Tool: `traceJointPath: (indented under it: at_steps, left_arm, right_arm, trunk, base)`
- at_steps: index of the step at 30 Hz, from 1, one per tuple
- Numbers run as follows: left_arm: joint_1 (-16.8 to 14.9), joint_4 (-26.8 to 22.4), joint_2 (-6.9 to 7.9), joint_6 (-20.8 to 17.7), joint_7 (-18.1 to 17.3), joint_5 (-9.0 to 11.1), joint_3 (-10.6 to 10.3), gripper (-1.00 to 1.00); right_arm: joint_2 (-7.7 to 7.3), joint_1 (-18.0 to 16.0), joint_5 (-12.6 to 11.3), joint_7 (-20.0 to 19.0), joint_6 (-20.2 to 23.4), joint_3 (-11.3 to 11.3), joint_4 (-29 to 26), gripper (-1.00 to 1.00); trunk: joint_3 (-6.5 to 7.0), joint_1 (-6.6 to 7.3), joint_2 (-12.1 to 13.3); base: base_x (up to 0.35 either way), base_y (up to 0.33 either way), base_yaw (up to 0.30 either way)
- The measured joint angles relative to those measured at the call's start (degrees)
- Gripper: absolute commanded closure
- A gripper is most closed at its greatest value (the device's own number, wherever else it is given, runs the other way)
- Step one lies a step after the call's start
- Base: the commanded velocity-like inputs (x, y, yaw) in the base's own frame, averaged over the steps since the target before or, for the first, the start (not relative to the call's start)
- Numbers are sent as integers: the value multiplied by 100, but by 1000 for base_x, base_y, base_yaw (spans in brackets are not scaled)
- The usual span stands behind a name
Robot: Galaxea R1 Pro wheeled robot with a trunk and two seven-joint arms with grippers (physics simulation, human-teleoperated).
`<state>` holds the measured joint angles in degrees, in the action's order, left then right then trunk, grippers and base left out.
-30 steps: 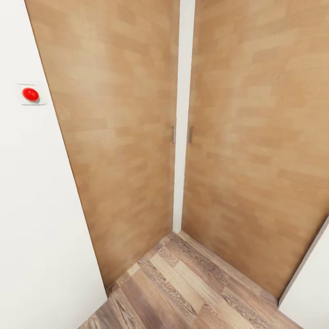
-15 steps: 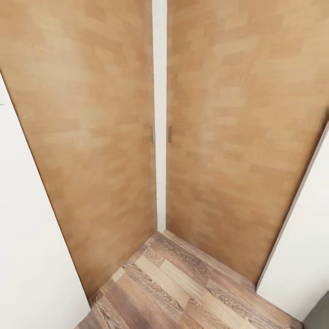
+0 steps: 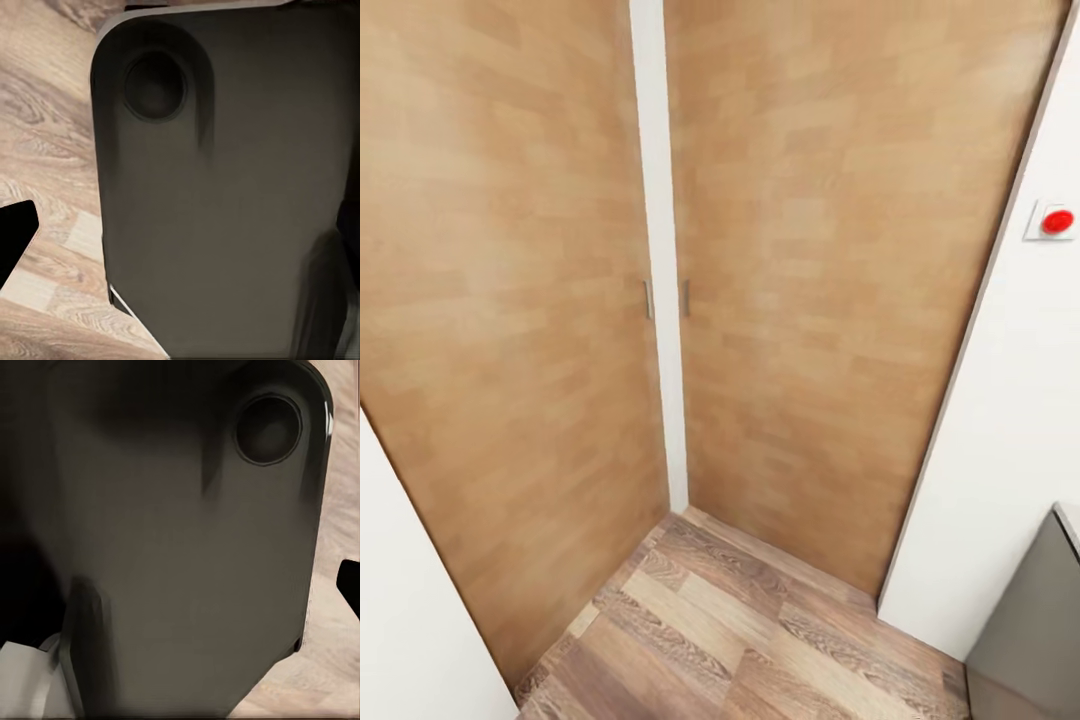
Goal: Put all the toys in the child's room - the three board games (two on the bed and one on the table), the two jigsaw puzzles on the table, and the tennis ball on the table - inside the toy box on the table in the child's room.
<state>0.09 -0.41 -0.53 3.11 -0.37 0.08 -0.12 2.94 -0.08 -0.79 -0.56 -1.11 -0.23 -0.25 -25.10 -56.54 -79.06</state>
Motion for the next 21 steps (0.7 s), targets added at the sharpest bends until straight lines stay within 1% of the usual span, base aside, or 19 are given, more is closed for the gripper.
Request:
traceJointPath:
  at_steps: [3, 7, 21]
  left_arm:
    - [0, 0, 10, 16, -1, 0, 2, -100]
    - [-1, -2, 31, 29, 2, 0, 9, -100]
    - [-1, -245, 74, 31, 20, 0, 14, -100]
  right_arm:
    - [-2, 0, 0, 0, 0, 0, 0, -100]
    - [1, 0, 4, 0, -2, 4, -1, -100]
    - [-49, 0, 21, 32, -9, 4, -1, -100]
  trunk:
    - [54, 66, 120]
    - [126, 154, 281]
    - [377, 461, 843]
  base:
    - [0, 0, -209]
    - [0, 0, -103]
    - [0, 0, -20]
